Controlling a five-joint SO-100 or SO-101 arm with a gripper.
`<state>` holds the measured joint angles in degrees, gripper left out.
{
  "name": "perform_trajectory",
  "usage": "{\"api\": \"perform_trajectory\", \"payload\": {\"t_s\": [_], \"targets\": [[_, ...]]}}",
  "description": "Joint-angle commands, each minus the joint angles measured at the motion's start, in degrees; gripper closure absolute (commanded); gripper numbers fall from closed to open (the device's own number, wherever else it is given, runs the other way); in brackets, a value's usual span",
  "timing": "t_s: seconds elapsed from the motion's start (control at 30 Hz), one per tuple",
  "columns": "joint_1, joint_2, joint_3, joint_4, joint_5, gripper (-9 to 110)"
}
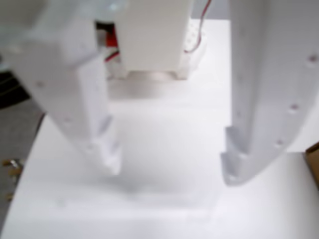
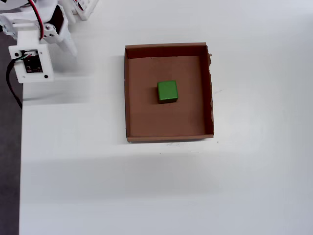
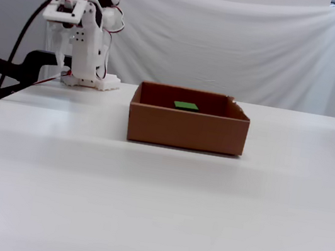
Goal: Grasp a green cube and put it in a box.
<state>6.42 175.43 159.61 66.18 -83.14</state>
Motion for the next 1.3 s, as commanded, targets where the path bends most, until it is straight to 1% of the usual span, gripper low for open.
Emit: {"api": "perform_trajectory", "payload": {"t_s": [0.0, 0.23, 0.37, 0.83, 0.97, 1.27], "targets": [[0.0, 4.66, 2.2, 1.41, -1.76, 80], [0.26, 6.94, 6.15, 3.16, -2.11, 80], [0.26, 6.94, 10.55, 2.29, -2.11, 80], [-0.18, 7.03, 10.63, 4.31, -1.14, 82], [-0.26, 7.03, 10.63, 4.48, 1.49, 81], [-0.44, 7.03, 10.63, 4.57, 3.25, 82]]}}
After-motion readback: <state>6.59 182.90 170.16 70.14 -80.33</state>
